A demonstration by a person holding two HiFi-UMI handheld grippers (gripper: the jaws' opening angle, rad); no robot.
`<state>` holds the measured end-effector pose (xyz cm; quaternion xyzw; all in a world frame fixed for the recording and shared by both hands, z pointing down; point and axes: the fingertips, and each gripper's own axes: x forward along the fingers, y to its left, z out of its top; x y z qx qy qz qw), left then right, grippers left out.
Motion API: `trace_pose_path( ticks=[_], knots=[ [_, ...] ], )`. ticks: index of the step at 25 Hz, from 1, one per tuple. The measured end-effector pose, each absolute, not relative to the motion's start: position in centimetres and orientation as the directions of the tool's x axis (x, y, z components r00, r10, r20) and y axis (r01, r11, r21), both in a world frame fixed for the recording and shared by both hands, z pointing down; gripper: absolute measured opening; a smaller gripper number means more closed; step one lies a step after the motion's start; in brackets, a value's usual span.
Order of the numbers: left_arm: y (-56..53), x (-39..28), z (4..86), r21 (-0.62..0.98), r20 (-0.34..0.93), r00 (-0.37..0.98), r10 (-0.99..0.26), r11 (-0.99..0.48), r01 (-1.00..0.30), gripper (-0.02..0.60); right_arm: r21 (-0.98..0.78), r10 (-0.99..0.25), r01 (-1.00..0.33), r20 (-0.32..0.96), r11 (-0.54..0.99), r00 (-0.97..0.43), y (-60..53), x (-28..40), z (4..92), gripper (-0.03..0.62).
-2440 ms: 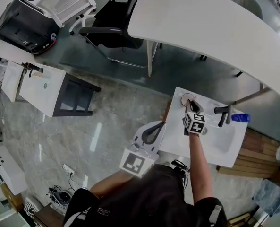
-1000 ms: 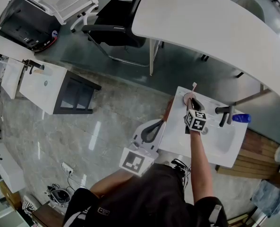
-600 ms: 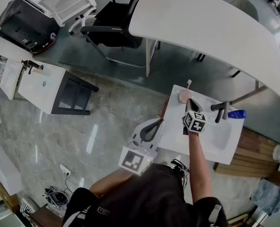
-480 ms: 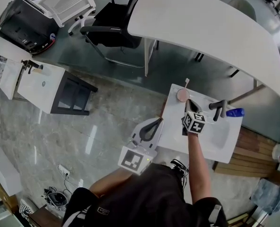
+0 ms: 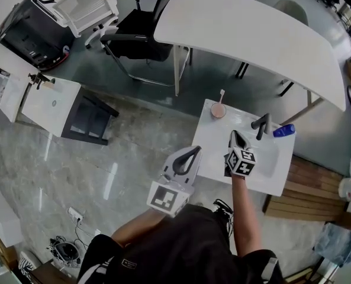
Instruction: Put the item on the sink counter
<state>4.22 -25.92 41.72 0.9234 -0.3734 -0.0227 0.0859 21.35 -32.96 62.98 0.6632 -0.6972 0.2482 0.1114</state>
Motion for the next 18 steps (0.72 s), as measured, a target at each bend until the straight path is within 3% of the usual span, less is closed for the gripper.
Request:
trace_pose_path(
  ticks=[18],
  knots=[
    [-10.4, 7.1, 41.1, 0.133, 0.006, 0.721, -0.693, -0.714, -0.688, 0.015, -0.24, -0.951, -0.97, 0.286, 0.048, -0.118, -12.6, 21.8, 51.9, 0.012]
  ],
)
